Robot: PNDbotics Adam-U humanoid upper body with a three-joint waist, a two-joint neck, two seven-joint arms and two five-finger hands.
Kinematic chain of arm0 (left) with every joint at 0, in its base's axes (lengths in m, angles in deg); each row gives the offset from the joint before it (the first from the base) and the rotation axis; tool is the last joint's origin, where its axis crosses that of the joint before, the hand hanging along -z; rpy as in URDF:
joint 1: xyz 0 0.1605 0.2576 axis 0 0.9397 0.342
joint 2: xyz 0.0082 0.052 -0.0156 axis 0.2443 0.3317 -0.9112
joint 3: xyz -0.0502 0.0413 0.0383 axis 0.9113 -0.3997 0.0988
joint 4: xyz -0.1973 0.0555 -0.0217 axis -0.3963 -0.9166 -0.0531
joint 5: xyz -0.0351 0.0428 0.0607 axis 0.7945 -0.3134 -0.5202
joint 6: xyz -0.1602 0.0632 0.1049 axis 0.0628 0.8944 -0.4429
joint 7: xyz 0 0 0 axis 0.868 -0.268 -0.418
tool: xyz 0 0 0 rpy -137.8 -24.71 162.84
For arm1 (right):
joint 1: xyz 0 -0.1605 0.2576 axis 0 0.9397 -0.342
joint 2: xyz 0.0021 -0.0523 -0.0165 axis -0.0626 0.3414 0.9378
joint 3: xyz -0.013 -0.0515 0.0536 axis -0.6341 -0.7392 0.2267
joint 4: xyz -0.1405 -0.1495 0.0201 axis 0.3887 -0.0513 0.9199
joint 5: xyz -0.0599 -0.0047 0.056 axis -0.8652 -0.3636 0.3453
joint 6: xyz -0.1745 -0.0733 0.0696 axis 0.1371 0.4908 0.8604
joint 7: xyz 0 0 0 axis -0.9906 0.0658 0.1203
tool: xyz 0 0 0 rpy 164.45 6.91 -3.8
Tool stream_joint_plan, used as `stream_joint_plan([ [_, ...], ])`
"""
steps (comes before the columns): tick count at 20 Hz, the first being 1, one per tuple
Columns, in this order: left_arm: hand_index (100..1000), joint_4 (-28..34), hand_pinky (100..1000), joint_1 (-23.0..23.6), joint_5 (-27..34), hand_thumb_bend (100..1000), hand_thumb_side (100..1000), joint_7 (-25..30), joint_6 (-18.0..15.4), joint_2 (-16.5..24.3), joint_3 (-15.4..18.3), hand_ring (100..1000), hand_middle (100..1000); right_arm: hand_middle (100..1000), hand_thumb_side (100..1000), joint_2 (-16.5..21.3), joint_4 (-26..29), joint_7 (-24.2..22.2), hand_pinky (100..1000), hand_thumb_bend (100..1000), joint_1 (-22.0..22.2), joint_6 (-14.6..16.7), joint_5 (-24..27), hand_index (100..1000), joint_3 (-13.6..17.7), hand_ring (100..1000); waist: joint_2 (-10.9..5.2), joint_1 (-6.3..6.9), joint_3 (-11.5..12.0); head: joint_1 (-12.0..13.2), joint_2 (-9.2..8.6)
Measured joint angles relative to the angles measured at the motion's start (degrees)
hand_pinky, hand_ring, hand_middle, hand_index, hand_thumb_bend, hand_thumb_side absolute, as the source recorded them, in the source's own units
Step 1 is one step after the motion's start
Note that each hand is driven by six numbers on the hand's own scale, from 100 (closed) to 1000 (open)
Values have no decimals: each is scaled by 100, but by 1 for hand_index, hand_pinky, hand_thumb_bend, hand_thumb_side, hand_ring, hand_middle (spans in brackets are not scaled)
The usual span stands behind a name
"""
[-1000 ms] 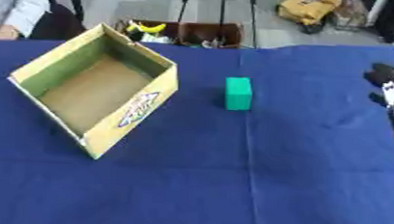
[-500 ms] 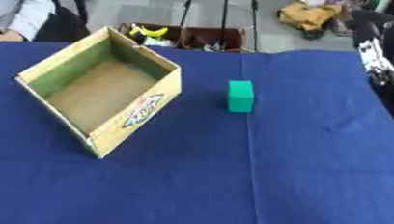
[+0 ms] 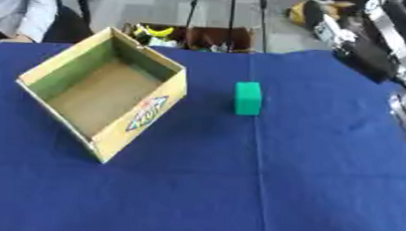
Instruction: Pick up objects on the table and place them in the box.
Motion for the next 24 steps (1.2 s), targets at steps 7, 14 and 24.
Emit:
stream_joint_plan([
  [7, 851, -13, 242, -1, 0, 240, 927, 21, -3, 0, -6, 622, 673, 867, 715, -396, -1049, -647, 890, 649, -972, -266, -643, 944, -451, 980, 47, -1, -7, -14, -2],
  [14, 850, -30, 241, -2, 1, 239, 928, 46, 1, 2, -13, 623, 673, 884, 642, -786, -2092, -1286, 889, 644, -1386, -6, -1280, 977, -569, 986, 48, -5, 26, -60, 2],
  [24, 848, -33, 241, -2, 13, 236, 927, 80, 0, 3, -40, 623, 672, 889, 587, -1100, -3568, -2193, 884, 541, -1909, 848, -2175, 980, -279, 983, 48, -14, -1, -67, 46],
])
